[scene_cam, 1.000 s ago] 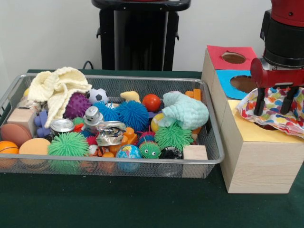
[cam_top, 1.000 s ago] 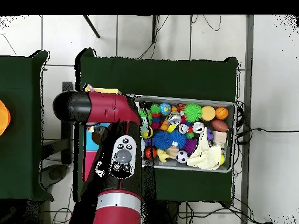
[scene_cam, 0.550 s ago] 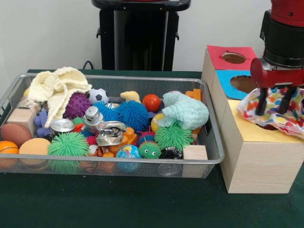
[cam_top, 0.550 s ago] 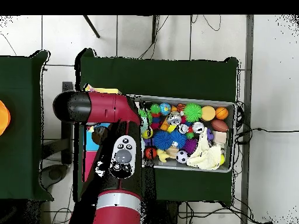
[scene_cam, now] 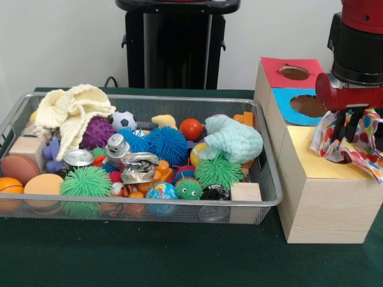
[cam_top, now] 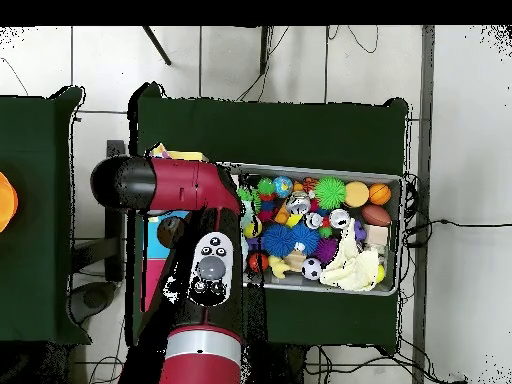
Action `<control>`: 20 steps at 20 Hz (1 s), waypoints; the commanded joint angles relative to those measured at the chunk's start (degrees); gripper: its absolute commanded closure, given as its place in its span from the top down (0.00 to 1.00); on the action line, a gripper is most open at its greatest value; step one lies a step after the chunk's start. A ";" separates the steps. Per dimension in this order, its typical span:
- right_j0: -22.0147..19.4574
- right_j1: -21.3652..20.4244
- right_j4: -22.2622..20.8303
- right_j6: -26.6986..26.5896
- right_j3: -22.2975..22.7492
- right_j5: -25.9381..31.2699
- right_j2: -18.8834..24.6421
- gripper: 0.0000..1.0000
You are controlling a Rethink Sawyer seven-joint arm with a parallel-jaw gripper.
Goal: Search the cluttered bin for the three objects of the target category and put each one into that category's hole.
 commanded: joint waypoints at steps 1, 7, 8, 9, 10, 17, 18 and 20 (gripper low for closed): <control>-1.01 -0.33 -0.53 11.00 3.43 -1.78 1.49 0.00; -1.71 6.46 -1.78 10.86 3.03 -8.12 2.24 0.00; -1.94 8.96 -2.20 10.71 2.47 -10.25 2.51 0.00; -1.86 10.42 -2.38 10.77 1.82 -10.82 2.36 0.00; -1.64 13.04 -2.85 10.83 0.62 -12.20 2.05 0.00; -1.35 23.33 -0.45 13.19 -2.92 -21.19 2.71 0.00; -1.44 24.61 0.38 13.78 -3.38 -21.96 3.04 0.00; -1.94 26.08 1.03 13.86 -3.59 -24.84 4.02 0.00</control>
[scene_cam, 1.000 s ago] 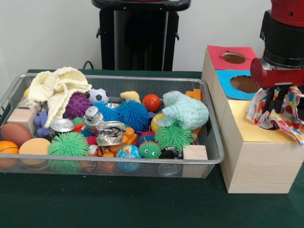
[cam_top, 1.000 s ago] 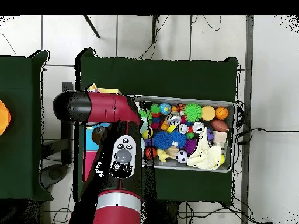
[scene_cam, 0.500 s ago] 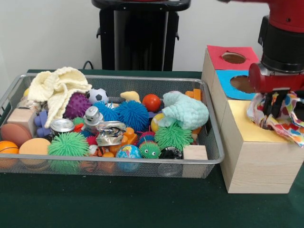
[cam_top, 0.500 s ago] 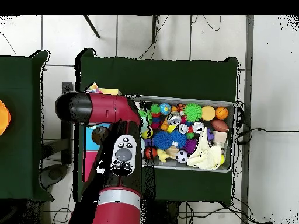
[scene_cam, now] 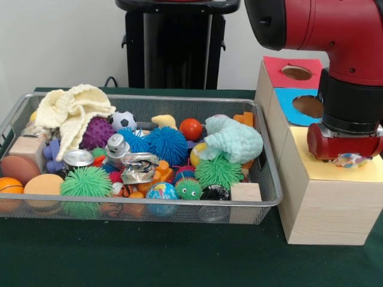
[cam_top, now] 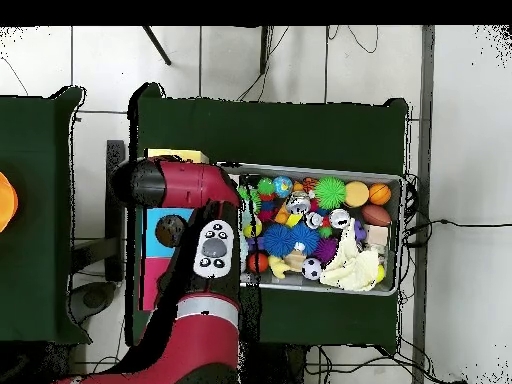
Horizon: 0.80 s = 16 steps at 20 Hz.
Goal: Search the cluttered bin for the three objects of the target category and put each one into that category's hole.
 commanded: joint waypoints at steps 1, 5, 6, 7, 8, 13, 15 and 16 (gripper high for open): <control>-2.45 18.56 0.67 13.33 -0.31 -11.78 4.95 0.00; -1.37 18.42 0.97 13.81 -0.90 -9.95 3.11 0.00; -1.06 18.16 0.96 13.94 -0.91 -9.25 2.57 0.00; -1.13 18.07 0.92 13.66 -1.02 -8.88 2.53 0.00; -1.11 17.78 0.88 13.46 -0.91 -8.31 2.41 0.00; -0.90 16.11 0.85 13.74 0.30 -8.26 1.83 0.00; -0.54 15.58 0.80 14.22 0.71 -9.02 1.38 0.00; -0.57 15.36 0.77 14.15 0.85 -9.16 1.41 0.00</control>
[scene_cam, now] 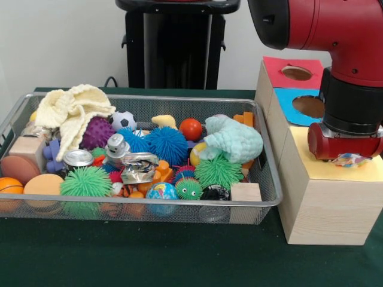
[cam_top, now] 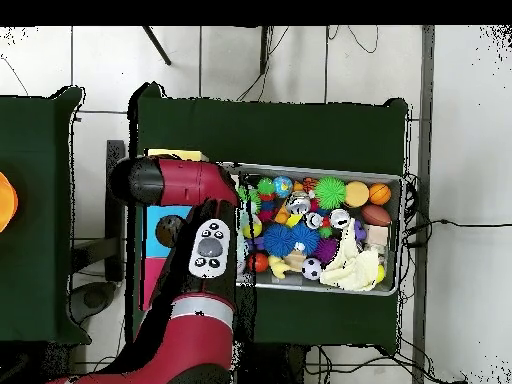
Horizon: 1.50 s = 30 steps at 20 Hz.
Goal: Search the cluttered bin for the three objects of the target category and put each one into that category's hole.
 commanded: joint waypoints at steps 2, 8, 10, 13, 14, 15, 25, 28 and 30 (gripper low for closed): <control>-1.20 14.47 -0.52 14.60 2.32 -12.33 2.72 0.00; -3.95 13.46 0.46 13.26 4.60 -12.61 6.70 1.00; -4.68 13.17 0.83 12.69 4.98 -11.54 7.67 1.00; -4.76 13.00 0.75 12.41 4.94 -10.80 7.71 1.00; -4.76 12.94 0.76 12.30 4.90 -10.33 7.73 1.00; -4.84 12.88 0.62 12.17 4.94 -10.47 7.85 1.00; -7.22 7.44 -0.32 9.75 9.49 -10.33 10.82 1.00; -7.56 0.95 1.26 9.53 13.02 -3.94 11.38 1.00; -6.11 -2.17 1.61 10.86 13.18 0.16 9.82 1.00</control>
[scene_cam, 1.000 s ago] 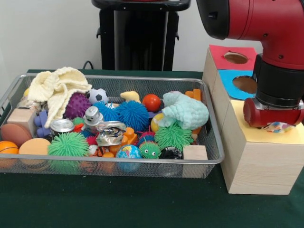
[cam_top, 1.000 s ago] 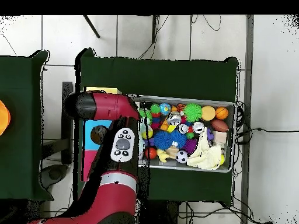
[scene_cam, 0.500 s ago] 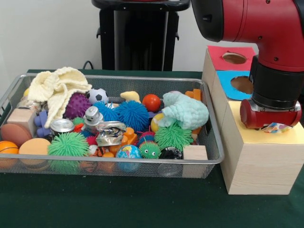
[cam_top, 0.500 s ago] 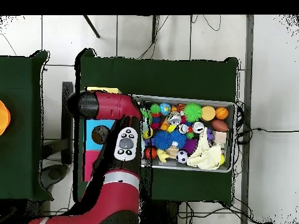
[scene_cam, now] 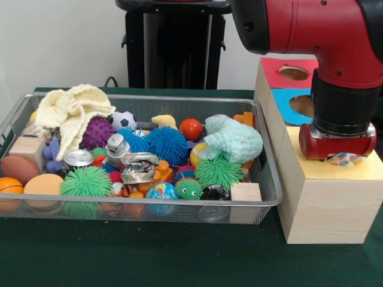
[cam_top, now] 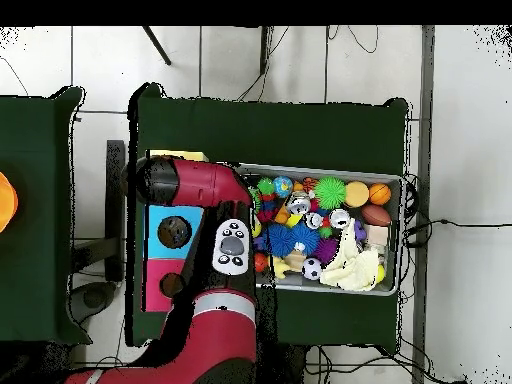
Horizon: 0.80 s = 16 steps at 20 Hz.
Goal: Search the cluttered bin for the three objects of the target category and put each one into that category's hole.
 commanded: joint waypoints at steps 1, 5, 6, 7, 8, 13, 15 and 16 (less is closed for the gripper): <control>-2.35 -1.46 1.69 10.75 10.62 0.62 5.89 1.00; -1.50 -2.47 0.46 10.16 10.40 -0.95 5.33 1.00; -0.99 -2.45 0.39 10.84 10.65 -1.85 4.95 1.00; -1.10 -2.77 0.23 10.69 11.21 -2.56 5.08 1.00; -1.39 -3.24 0.43 10.66 12.15 -2.82 5.55 1.00; -2.17 -6.11 0.64 10.06 14.36 -1.26 5.50 1.00; -1.99 -7.85 0.87 10.48 15.56 0.17 4.72 1.00; -1.65 -8.75 0.74 10.71 16.05 0.73 4.03 1.00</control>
